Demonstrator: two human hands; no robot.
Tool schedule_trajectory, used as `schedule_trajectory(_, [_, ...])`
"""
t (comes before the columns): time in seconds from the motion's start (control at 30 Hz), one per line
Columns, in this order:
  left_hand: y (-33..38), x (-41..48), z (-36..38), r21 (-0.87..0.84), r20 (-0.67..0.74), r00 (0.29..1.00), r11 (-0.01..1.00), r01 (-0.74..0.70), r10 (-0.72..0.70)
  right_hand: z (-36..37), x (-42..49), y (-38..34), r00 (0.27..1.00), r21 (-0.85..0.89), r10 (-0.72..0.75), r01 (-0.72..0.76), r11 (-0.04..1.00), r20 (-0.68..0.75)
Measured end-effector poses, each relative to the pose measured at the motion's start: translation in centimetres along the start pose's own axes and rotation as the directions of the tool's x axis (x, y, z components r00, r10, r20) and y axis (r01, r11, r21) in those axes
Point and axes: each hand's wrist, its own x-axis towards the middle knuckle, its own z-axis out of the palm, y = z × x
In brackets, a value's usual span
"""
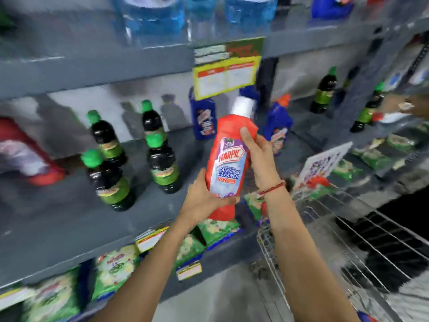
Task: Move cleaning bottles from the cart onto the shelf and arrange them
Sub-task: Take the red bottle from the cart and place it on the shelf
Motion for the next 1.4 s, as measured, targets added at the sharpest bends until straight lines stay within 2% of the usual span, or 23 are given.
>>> schedule_trajectory(0.1, [-0.8, -3.0, -5.2, -0.049, -0.130, 0.991, 0.999, -0.020, 0.013, 6.2, -1.8, -0.1, 0.993, 0.002, -0.009, 0.009, 1.000, 0.121])
schedule_trajectory(0.23, [-2.5, -7.0, -11.9, -0.087, -0.282, 0.959, 0.995, -0.039, 0.013, 14.3, -5.2, 0.0, 0.944, -0.002, -0.014, 0.016, 1.000, 0.330])
schedule_trajectory(0.3, [-3.8, -8.9, -15.2, -0.102, -0.358, 0.934, 0.994, -0.029, -0.009, 18.2, -6.9, 0.7, 0.908, -0.004, 0.009, -0.008, 1.000, 0.420])
schedule_trajectory(0.4, [-6.1, -11.4, -20.2, -0.078, -0.464, 0.885, 0.997, -0.004, -0.033, 24.0, -9.6, 1.6, 0.858, -0.045, -0.006, 0.034, 0.998, 0.513])
schedule_trajectory(0.57, [-9.5, -13.9, -27.1, -0.087, -0.557, 0.826, 0.995, 0.045, -0.086, 31.9, -12.7, 4.0, 0.732, -0.069, 0.032, 0.020, 0.997, 0.680])
schedule_trajectory(0.73, [-11.6, -14.3, -31.6, -0.115, -0.601, 0.789, 0.991, 0.073, -0.128, 36.8, -13.6, 6.0, 0.676, -0.095, 0.068, 0.004, 0.995, 0.733])
schedule_trajectory(0.87, [-13.3, -13.7, -33.8, -0.109, -0.607, 0.781, 0.989, 0.101, -0.147, 39.1, -14.0, 7.7, 0.663, -0.137, 0.098, 0.006, 0.991, 0.742])
schedule_trajectory(1.1, [-14.2, -13.1, -34.9, -0.063, -0.599, 0.789, 0.991, 0.122, -0.135, 39.4, -13.9, 9.0, 0.638, -0.151, 0.103, 0.021, 0.988, 0.763])
schedule_trajectory(1.27, [-14.8, -13.5, -34.8, -0.022, -0.615, 0.773, 0.983, 0.182, -0.157, 38.3, -14.3, 9.1, 0.619, -0.239, 0.135, 0.088, 0.967, 0.774])
schedule_trajectory(1.33, [-14.4, -13.6, -34.4, -0.011, -0.640, 0.750, 0.978, 0.207, -0.166, 37.2, -14.2, 8.7, 0.632, -0.283, 0.117, 0.169, 0.944, 0.767])
schedule_trajectory(1.4, [-14.1, -13.7, -33.9, -0.050, -0.708, 0.681, 0.975, 0.215, -0.187, 35.5, -13.7, 7.8, 0.662, -0.286, 0.076, 0.215, 0.934, 0.746])
